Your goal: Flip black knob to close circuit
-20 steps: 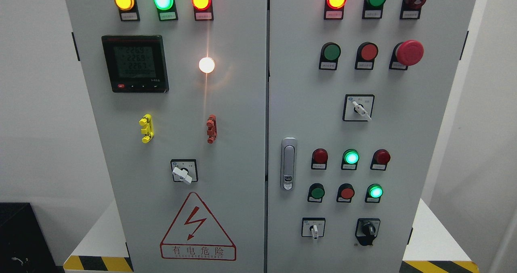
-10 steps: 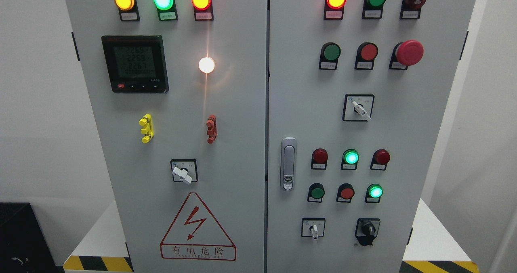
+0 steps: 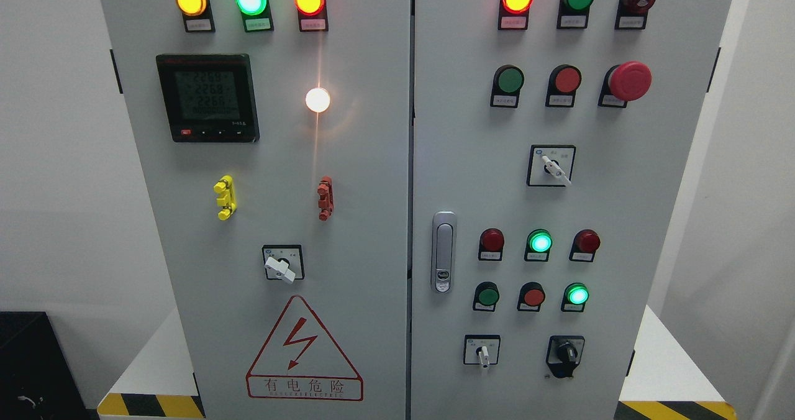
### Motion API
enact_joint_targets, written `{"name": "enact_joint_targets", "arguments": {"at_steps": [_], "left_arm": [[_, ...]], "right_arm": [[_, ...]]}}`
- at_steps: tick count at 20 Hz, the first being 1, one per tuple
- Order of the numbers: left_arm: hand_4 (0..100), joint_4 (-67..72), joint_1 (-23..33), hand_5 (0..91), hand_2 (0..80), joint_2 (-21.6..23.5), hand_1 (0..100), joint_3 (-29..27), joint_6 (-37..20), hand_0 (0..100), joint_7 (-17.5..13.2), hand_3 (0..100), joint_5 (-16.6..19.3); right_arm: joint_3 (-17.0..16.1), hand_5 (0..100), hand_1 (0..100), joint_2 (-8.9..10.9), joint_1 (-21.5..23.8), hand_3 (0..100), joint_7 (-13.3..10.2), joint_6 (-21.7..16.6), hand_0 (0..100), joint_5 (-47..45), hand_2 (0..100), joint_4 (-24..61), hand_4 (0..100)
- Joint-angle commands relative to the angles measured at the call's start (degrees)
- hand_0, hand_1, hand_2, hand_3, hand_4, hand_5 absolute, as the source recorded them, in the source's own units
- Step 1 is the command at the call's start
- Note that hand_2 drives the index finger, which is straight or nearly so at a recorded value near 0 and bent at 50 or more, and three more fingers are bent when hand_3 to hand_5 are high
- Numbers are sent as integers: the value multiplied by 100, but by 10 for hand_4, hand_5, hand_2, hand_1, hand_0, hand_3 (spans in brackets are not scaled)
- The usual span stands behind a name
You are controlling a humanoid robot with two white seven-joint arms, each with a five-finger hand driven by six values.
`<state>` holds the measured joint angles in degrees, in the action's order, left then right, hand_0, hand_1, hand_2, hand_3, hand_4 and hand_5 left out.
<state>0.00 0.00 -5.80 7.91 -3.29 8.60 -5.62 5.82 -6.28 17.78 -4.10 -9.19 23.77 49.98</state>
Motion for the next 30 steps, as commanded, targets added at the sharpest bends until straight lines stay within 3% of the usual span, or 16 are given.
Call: {"name": "enact_joint_targets", "arguments": {"at_steps": [1, 3, 7, 10, 15, 18, 30], "left_arm": [[0, -167, 132, 0, 0, 0, 556, 0, 4, 120, 1, 0, 0], [0, -167, 132, 0, 0, 0, 556, 0, 4, 120, 1, 0, 0], [0, -167, 132, 0, 0, 0, 556, 0, 4, 120, 1, 0, 0], [0, -167, 132, 0, 0, 0, 556, 0, 4, 120, 1, 0, 0], [0, -167, 132, 0, 0, 0, 556, 0, 4, 120, 1, 0, 0], [0, -167, 132, 0, 0, 0, 556, 0, 4, 120, 1, 0, 0], [0, -167, 132, 0, 0, 0, 556, 0, 4, 120, 1, 0, 0]], "right_arm": [[-274, 401, 107, 4, 41, 467, -126, 14, 0, 857, 282, 1794, 439], [-370, 512, 118, 4, 41, 557, -162, 22, 0, 1120, 326, 2093, 515], [-494, 607, 125, 4, 23, 637, -328, 57, 0, 1709, 400, 2577, 586], [-503, 653, 124, 4, 23, 679, -372, 347, 0, 2008, 458, 2998, 615], [-520, 818, 116, 4, -3, 848, -495, 672, 0, 2597, 669, 3491, 759], [-512, 893, 109, 4, -12, 926, -469, 918, 0, 2747, 748, 3877, 817], [-520, 1000, 100, -14, -345, 999, -399, 1385, 0, 3801, 840, 4652, 899]]}}
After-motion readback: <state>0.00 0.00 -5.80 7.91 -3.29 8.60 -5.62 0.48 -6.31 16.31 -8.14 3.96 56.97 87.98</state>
